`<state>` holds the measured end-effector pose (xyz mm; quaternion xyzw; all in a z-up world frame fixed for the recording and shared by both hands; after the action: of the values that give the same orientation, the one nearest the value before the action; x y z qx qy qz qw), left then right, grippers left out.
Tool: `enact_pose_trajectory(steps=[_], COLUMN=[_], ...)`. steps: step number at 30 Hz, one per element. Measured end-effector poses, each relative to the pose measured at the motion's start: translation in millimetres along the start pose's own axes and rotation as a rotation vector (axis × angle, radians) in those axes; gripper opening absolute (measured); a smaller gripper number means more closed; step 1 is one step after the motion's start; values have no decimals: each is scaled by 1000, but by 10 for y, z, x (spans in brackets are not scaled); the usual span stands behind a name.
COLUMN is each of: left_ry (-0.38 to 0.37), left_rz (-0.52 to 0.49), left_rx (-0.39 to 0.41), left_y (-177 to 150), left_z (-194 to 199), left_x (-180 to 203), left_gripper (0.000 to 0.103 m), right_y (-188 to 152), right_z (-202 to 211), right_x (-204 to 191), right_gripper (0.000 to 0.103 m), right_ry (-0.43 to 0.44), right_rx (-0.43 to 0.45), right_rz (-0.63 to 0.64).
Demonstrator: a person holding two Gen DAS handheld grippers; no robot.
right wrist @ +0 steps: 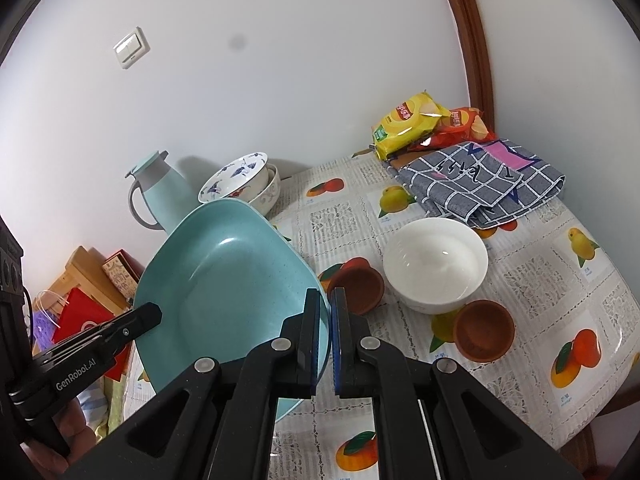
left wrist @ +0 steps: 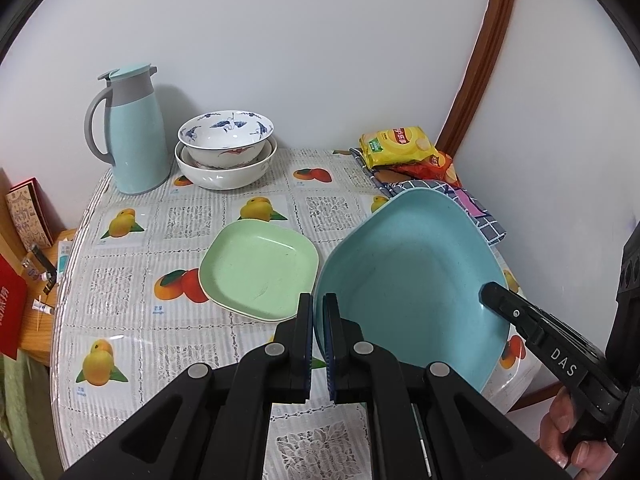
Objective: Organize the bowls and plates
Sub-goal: 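Lift the light blue plate with both tools toward the green plate stack, then carry the light blue plate with both tools over the green plate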
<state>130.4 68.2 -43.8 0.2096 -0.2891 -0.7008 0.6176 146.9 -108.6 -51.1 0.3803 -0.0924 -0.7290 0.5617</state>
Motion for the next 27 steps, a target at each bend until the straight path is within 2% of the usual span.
enact_pose_trajectory(steps=[12, 27], left_ry=[-11, -26], left_rz=[-3, 28], left_rx=[-30, -91], left_y=[-18, -72], left_z=[-157, -543], left_x=[-131, -425], left_gripper=[6, 6], right_y=[-15, -51], right_z=[-174, -620], right_x=[-26, -113], right_gripper=[6, 6], right_ry=[-18, -47], right_rx=[-3, -50], right_rz=[7, 45])
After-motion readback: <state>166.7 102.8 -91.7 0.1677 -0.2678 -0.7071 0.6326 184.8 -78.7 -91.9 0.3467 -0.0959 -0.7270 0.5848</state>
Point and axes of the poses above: each gripper's, at about its wrist camera, not at the fingertips, and z roughly against the way its jaws point, x to its right, y to its top, the point moved 4 cm from there along -z, roughly the way its jaws point, and after that the axes turned 11 degrees about -z, right-handed, at the moved point
